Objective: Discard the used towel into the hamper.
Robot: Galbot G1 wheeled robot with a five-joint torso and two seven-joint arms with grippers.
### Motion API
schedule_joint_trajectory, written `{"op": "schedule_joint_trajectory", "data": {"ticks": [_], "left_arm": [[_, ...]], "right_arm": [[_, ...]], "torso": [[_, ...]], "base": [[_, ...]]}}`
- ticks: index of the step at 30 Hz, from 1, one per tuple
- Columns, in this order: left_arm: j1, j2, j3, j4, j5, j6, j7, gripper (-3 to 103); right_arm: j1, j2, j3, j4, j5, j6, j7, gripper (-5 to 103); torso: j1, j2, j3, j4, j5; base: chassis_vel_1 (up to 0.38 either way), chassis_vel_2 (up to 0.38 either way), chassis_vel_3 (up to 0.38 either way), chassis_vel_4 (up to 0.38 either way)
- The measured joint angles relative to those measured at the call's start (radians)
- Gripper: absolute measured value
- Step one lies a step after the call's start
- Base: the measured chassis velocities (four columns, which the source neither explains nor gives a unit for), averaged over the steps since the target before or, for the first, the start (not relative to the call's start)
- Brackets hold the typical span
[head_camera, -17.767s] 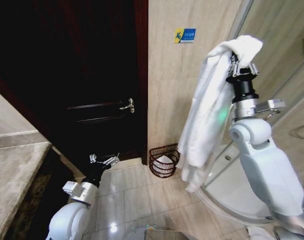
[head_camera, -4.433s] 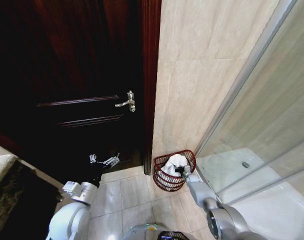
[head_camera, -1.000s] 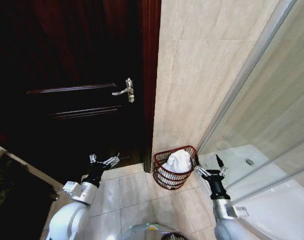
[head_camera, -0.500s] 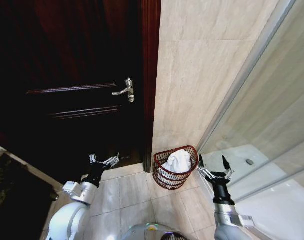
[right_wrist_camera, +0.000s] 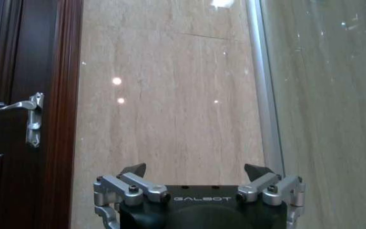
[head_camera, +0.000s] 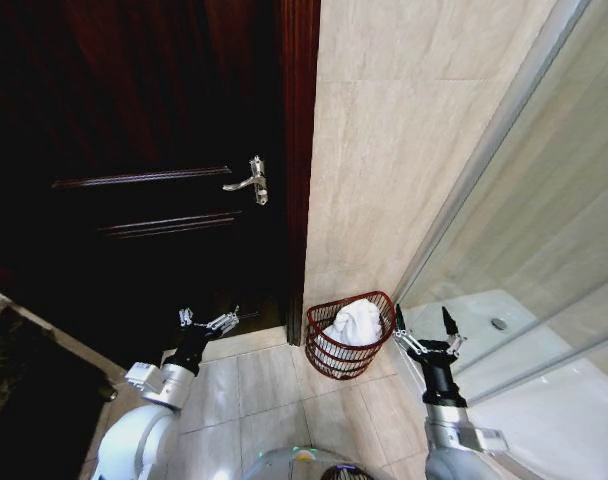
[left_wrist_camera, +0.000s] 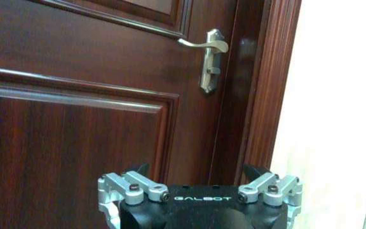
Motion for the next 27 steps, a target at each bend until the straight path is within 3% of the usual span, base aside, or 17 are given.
{"op": "schedule_joint_trajectory", "data": {"ticks": [27], "left_arm": [[0.0, 0.0, 0.0, 0.0, 0.0, 0.0, 0.0, 99]], "right_arm": [[0.049, -0.009, 0.0, -0.04, 0.001, 0.02, 0.007, 100]], "torso": [[0.0, 0.0, 0.0, -0.0001, 0.0]], "base": [[-0.008, -0.009, -0.003, -0.002]]}}
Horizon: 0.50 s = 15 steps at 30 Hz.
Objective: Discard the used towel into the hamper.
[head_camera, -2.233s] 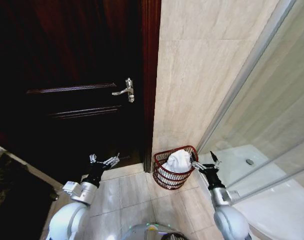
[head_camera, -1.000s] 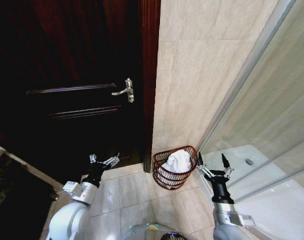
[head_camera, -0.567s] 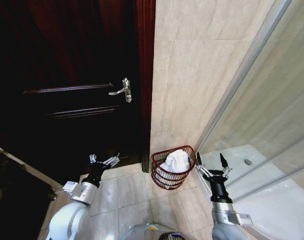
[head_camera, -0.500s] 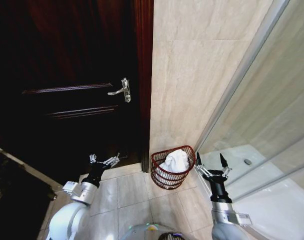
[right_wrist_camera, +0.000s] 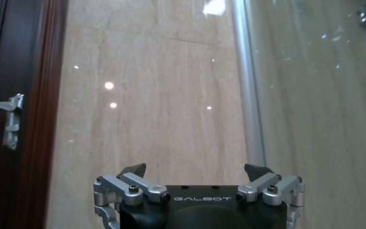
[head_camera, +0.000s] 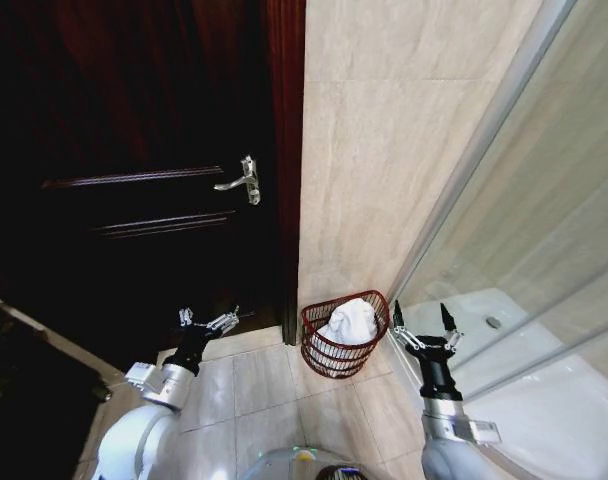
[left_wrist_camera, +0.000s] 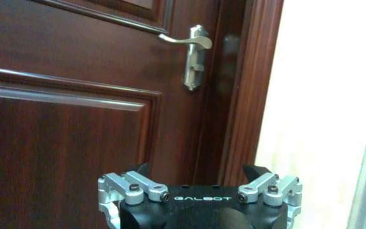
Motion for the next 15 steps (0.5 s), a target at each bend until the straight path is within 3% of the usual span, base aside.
{"op": "schedule_joint_trajectory", "data": {"ticks": [15], "left_arm": [[0.0, 0.0, 0.0, 0.0, 0.0, 0.0, 0.0, 99]], "right_arm": [[0.006, 0.002, 0.005, -0.014, 0.0, 0.012, 0.001, 100]], "torso": [[0.0, 0.0, 0.0, 0.0001, 0.0001]], "base": [[-0.084, -0.081, -0.076, -0.085]]}}
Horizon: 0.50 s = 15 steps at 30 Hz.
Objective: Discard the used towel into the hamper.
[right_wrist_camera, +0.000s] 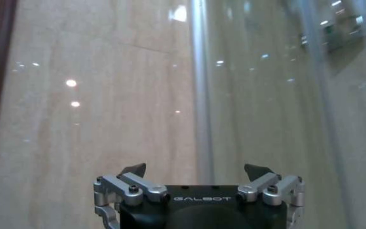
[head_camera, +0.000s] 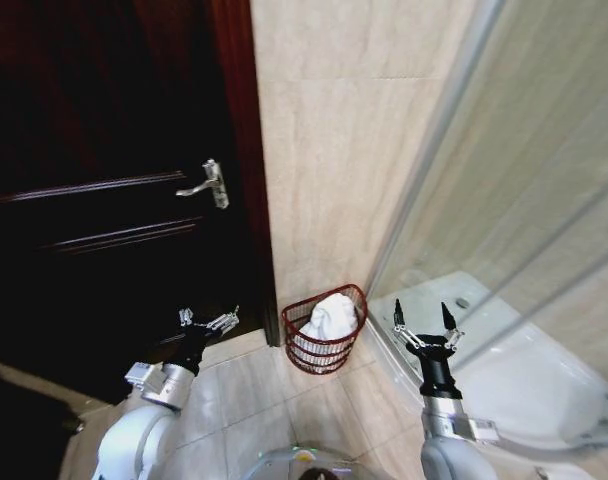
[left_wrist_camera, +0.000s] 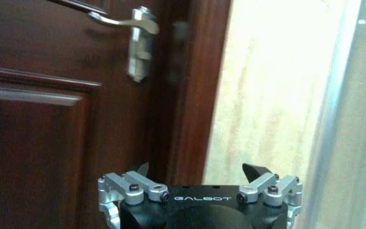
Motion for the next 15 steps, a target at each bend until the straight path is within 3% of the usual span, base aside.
{"op": "schedule_joint_trajectory", "data": {"ticks": [15], "left_arm": [[0.0, 0.0, 0.0, 0.0, 0.0, 0.0, 0.0, 99]], "right_arm": [[0.001, 0.006, -0.003, 0.003, -0.002, 0.014, 0.013, 100]], "torso": [[0.0, 0.0, 0.0, 0.0, 0.0001]], "base": [[-0.126, -0.123, -0.122, -0.125]]}}
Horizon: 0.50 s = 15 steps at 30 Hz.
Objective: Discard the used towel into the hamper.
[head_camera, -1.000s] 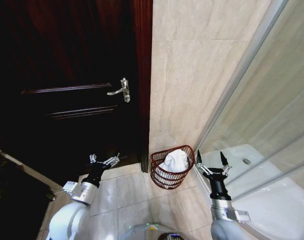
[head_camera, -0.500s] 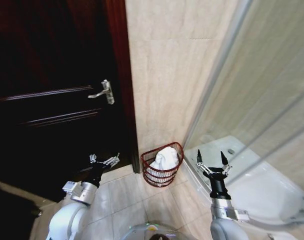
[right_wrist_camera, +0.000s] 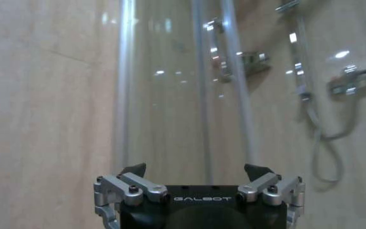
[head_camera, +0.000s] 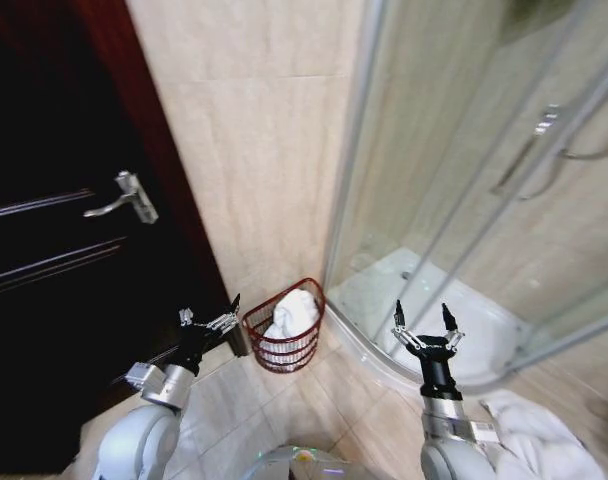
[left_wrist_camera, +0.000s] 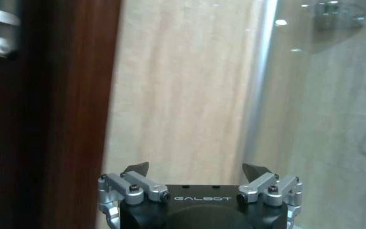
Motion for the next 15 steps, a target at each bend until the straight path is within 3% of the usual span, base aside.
{"op": "schedule_joint_trajectory", "data": {"ticks": [15], "left_arm": [[0.0, 0.0, 0.0, 0.0, 0.0, 0.0, 0.0, 99]], "right_arm": [[0.001, 0.002, -0.001, 0.007, 0.001, 0.006, 0.012, 100]], "torso": [[0.0, 0.0, 0.0, 0.0, -0.0002]], "base": [[-0.126, -0.126, -0.123, -0.128]]}}
